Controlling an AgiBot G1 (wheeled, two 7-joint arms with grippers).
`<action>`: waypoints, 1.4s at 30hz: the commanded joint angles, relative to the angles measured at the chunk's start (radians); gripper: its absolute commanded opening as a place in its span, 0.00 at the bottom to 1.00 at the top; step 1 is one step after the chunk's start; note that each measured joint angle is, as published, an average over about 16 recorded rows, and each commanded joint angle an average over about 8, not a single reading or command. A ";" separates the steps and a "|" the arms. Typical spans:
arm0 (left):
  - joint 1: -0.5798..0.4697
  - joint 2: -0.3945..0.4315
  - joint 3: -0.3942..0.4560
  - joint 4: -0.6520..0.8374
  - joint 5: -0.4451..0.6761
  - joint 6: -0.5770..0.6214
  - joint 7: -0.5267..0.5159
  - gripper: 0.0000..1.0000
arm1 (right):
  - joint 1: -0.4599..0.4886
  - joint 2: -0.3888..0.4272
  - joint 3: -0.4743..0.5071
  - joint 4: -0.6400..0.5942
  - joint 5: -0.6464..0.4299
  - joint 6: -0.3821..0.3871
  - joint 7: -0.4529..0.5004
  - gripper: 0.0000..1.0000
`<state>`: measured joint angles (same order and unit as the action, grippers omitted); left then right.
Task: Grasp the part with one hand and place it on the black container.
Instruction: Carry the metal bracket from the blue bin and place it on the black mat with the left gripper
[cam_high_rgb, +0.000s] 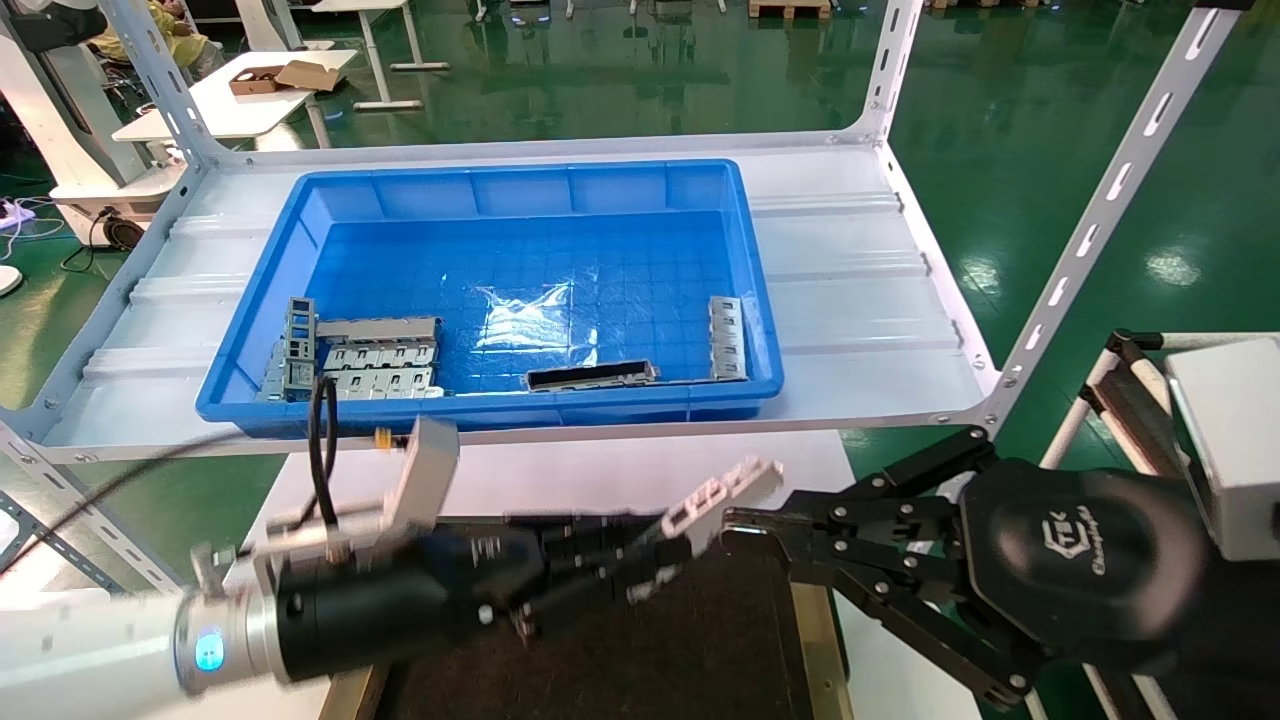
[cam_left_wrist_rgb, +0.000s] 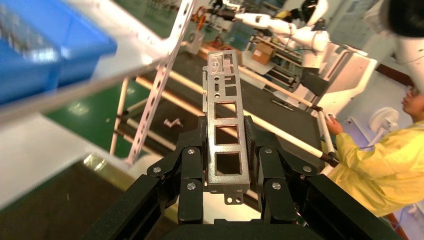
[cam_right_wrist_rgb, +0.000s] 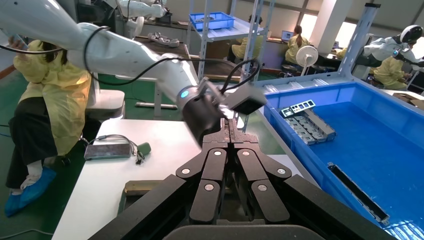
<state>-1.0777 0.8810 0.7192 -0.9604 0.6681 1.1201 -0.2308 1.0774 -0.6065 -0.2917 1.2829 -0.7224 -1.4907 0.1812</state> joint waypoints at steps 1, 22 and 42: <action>0.059 -0.029 -0.002 -0.085 -0.008 -0.055 -0.022 0.00 | 0.000 0.000 0.000 0.000 0.000 0.000 0.000 0.00; 0.446 0.011 0.026 -0.359 0.028 -0.712 -0.081 0.00 | 0.000 0.001 -0.001 0.000 0.001 0.001 -0.001 0.00; 0.436 0.313 0.025 -0.178 0.066 -1.104 -0.052 0.00 | 0.001 0.001 -0.003 0.000 0.002 0.001 -0.001 0.00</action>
<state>-0.6418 1.1905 0.7477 -1.1407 0.7348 0.0212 -0.2822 1.0779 -0.6054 -0.2942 1.2829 -0.7207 -1.4896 0.1800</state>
